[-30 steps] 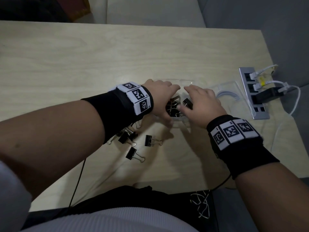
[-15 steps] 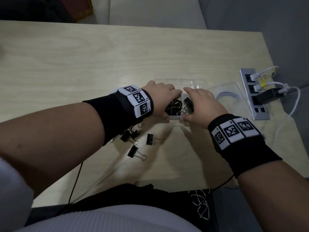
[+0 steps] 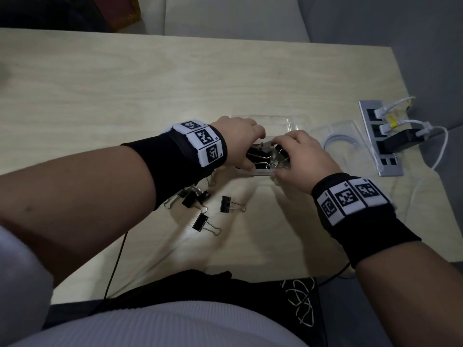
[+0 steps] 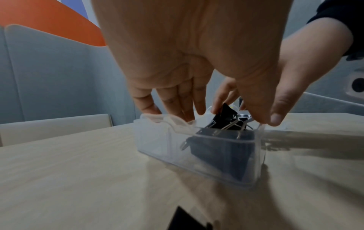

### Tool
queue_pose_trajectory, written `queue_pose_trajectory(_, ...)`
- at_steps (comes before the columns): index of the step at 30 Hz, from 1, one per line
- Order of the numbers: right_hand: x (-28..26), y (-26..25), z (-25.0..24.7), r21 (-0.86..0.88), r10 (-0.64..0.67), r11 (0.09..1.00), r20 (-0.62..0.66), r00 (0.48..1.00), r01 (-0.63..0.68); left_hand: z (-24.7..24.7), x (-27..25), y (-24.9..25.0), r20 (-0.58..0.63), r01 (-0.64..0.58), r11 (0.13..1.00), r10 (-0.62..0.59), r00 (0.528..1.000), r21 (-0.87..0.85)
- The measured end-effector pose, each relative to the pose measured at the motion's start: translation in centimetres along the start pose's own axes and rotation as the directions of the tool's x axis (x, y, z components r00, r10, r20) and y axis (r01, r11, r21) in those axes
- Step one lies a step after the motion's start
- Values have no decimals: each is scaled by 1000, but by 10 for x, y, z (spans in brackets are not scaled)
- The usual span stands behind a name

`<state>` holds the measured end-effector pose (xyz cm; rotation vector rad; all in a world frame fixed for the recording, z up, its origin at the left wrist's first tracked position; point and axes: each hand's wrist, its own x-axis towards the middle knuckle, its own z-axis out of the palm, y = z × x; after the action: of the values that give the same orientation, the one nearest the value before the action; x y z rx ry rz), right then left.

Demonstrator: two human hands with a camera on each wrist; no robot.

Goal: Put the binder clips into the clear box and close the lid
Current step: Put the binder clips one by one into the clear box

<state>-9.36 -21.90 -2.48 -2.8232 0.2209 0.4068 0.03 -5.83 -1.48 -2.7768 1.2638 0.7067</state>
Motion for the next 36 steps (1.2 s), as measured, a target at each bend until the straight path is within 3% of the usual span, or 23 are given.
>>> queue_pose_trajectory(5, -2, -6, -6, -71, -19, 997, 17, 1000, 20, -5, -10, -5, -20, -33, 999, 32, 999, -43)
queue_pose_trajectory(8, -10, -16, -7, -81, -66, 995, -43, 997, 62, -6, -28, -16, -78, -49, 994, 42, 996, -94)
queue_pose_trajectory(11, -25, -35, 2, -65, -223, 975, -193, 956, 214, 2, -47, -35, -177, -56, 984, 26, 984, -169)
queue_pose_trajectory(13, -35, -50, 15, -43, -366, 929, -240, 899, 367, 11, -58, -48, -166, -27, 977, -9, 986, -212)
queue_pose_trajectory(14, -39, -58, 22, -31, -422, 905, -201, 884, 425, 15, -62, -54, -126, -4, 980, -22, 992, -201)
queue_pose_trajectory(18, -53, -83, 50, -66, -481, 863, 197, 855, 501, 25, -80, -67, 88, 49, 999, -47, 995, -20)
queue_pose_trajectory(20, -59, -90, 62, -114, -482, 841, 289, 827, 530, 28, -87, -69, 170, 24, 998, -33, 985, 55)
queue_pose_trajectory(23, -61, -92, 76, -162, -500, 808, 321, 804, 566, 35, -90, -69, 237, -6, 994, -19, 971, 105)
queue_pose_trajectory(31, -51, -86, 78, -94, -433, 888, 157, 888, 449, 39, -79, -71, 179, 157, 987, -149, 972, -30)
queue_pose_trajectory(36, -47, -83, 76, -75, -352, 929, 127, 927, 363, 39, -71, -65, 179, 240, 970, -229, 957, -38)
